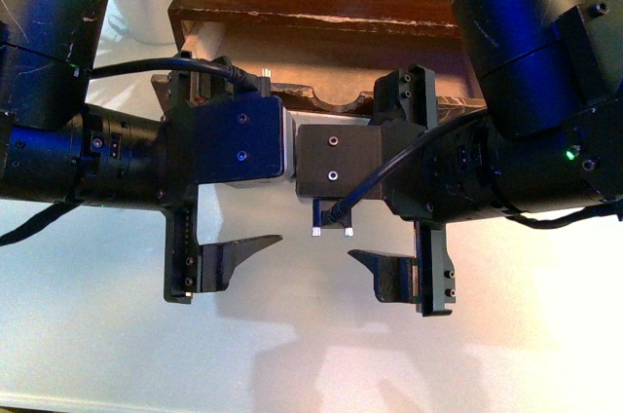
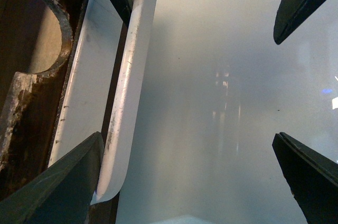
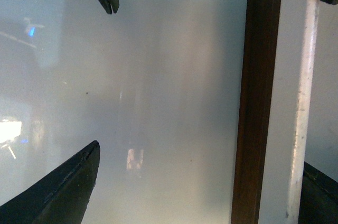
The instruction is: Open drawer
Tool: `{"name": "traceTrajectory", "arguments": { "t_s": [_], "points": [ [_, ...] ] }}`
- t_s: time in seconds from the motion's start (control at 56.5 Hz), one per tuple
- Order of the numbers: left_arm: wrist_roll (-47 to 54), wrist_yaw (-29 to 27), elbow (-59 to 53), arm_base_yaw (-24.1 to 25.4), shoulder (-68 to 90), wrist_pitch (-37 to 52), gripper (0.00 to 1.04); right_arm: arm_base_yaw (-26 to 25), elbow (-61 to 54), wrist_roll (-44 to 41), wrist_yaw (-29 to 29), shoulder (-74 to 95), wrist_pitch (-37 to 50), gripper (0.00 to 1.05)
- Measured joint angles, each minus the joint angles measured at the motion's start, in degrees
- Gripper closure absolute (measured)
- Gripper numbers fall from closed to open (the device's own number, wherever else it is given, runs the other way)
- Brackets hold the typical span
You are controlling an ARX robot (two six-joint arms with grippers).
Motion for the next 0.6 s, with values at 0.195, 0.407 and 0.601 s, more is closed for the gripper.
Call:
{"name": "traceTrajectory", "arguments": {
  "t_s": [0.195, 0.407, 0.601],
  "points": [
    [-4.55, 2.05, -0.87, 0.76, -2.36, 0.11, 0.08, 0.00, -1.95, 2.14, -1.14, -2.86, 0.98, 0.09],
    [-11.74, 3.54, -0.83, 2.08, -6.60, 0.48, 0.08, 0.44, -3.04, 2.99, -1.68, -6.80, 1.73, 0.09],
    [-16.44, 7.06, -0.35, 1.64, -10.67, 0.57, 0.08, 1.90, -3.89, 2.82, -2.75, -10.10, 1.84, 0.09]
  ]
}}
